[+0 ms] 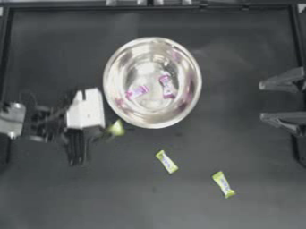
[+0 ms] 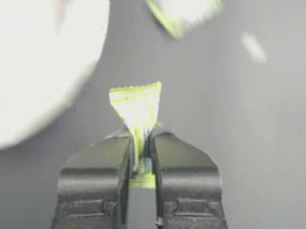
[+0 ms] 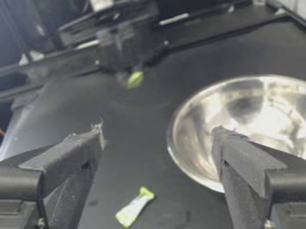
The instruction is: Put candies in bowl
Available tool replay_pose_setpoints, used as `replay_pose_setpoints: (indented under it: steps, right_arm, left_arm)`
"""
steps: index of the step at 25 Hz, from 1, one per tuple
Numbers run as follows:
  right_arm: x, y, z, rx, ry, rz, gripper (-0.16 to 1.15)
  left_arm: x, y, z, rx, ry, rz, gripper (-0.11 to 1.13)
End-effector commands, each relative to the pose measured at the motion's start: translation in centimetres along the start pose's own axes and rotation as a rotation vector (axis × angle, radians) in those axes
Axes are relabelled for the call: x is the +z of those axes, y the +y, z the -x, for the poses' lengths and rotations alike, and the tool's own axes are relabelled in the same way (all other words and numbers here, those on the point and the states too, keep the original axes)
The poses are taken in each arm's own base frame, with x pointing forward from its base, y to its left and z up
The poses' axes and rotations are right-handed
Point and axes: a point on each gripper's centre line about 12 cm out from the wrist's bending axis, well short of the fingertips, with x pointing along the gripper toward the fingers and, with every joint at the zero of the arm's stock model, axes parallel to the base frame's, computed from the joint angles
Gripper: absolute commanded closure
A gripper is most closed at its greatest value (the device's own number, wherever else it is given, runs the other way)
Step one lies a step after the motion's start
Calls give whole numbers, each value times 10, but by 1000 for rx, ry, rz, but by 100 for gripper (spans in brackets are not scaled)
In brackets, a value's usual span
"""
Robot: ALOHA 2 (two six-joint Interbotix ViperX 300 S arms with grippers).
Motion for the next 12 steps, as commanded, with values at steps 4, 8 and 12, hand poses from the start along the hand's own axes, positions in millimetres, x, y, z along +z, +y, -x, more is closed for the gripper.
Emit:
replay_pose_setpoints:
  steps: [4, 8, 12]
  right_arm:
    - [5, 2, -2, 5, -6, 3, -1]
    - [6, 2, -3, 4, -4, 2, -1]
    - [6, 2, -3, 3, -4, 2, -1]
  left_arm:
    - [48, 55, 14, 115, -190, -49, 59]
    - [58, 83, -2, 151, -245, -54, 59]
    - [57, 106, -35, 186, -189, -45, 59]
